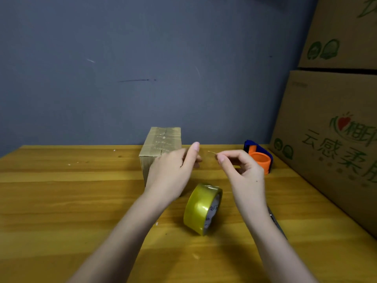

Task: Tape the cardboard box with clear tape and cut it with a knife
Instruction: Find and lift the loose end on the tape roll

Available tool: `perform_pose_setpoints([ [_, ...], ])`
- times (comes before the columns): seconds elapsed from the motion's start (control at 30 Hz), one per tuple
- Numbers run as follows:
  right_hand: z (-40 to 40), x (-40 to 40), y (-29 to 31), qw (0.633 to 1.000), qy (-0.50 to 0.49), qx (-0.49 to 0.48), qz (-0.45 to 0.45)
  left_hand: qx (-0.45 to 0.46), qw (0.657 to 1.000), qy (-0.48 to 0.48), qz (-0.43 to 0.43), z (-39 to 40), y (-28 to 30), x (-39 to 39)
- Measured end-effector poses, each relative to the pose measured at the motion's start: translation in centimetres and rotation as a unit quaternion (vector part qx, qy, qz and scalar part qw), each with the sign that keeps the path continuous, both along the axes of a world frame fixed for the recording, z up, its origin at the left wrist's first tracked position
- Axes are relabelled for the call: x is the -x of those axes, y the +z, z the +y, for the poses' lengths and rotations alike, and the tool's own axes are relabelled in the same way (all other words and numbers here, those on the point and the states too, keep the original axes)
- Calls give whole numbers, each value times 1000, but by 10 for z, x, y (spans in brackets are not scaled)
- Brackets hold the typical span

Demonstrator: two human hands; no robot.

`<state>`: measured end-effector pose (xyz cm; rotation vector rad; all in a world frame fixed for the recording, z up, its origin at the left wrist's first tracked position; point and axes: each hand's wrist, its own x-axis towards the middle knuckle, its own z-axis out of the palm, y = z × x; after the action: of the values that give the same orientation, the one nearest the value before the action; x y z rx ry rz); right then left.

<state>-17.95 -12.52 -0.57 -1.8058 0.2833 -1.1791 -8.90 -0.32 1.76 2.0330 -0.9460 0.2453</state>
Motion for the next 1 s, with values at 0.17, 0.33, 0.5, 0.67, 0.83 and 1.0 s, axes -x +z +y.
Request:
perform_pose_setpoints([
  [0.17, -7, -4, 5, 998, 25, -48, 30, -36, 988, -8, 148, 7, -31, -9],
  [0.33, -12, -4, 13, 997, 36, -47, 39, -77, 954, -90, 275, 0, -45, 6],
  [0.5, -16, -2, 15, 998, 11, -55, 42, -2, 894, -155, 420, -9, -36, 17],
  [0.67, -22, 2, 16, 998, -57, -10, 39, 20, 861, -232, 452, -7, -37, 26],
  [0.83, -26, 5, 11, 997, -66, 9, 48, 19, 877, -273, 396, 7, -37, 26],
  [1.0, -19, 3, 1, 995, -63, 37, 63, 20, 894, -285, 346, 17, -42, 22],
])
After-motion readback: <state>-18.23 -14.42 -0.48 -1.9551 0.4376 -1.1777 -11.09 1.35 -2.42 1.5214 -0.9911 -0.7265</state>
